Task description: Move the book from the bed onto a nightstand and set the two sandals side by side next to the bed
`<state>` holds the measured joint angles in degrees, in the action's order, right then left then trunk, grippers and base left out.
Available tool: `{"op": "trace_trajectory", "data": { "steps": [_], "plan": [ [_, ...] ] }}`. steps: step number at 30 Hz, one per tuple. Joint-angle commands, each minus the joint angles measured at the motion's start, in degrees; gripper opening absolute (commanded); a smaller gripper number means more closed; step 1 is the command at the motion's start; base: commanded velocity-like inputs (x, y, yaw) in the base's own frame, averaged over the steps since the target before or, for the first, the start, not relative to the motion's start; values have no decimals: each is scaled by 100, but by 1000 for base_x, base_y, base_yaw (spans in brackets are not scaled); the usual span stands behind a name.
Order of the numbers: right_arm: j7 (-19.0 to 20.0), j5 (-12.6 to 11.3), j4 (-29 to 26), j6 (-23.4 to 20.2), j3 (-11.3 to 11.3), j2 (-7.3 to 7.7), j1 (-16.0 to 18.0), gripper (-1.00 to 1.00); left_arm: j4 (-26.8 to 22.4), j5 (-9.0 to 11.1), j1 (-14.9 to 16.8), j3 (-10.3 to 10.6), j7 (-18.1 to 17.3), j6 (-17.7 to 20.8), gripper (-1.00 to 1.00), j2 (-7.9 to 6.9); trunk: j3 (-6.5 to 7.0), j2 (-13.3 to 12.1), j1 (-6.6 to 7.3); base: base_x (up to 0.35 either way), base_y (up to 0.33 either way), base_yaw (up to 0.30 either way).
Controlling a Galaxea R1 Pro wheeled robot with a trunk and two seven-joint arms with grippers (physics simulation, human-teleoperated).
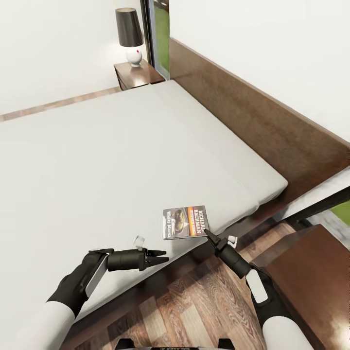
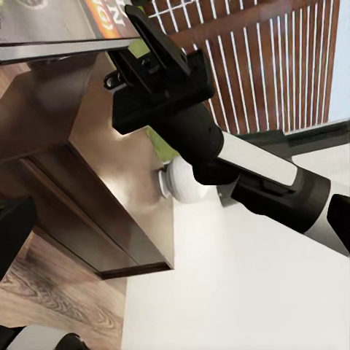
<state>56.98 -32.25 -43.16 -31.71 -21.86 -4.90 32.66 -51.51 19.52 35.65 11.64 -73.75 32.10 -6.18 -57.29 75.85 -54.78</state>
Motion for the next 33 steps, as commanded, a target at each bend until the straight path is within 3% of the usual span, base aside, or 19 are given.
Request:
{"op": "trace_trajectory", "data": {
  "steps": [1, 33],
  "plan": [
    [12, -7, -1, -37, -20, -4, 3, -100, 0, 51, 3, 22, 7, 60, 100, -7, 16, -40, 22, 0, 0, 0],
    [41, -59, 0, -49, -20, -11, 3, -100, 18, 51, 3, 22, 17, 60, 100, -15, 590, -1323, 725, 0, 0, 0]
  ]
}}
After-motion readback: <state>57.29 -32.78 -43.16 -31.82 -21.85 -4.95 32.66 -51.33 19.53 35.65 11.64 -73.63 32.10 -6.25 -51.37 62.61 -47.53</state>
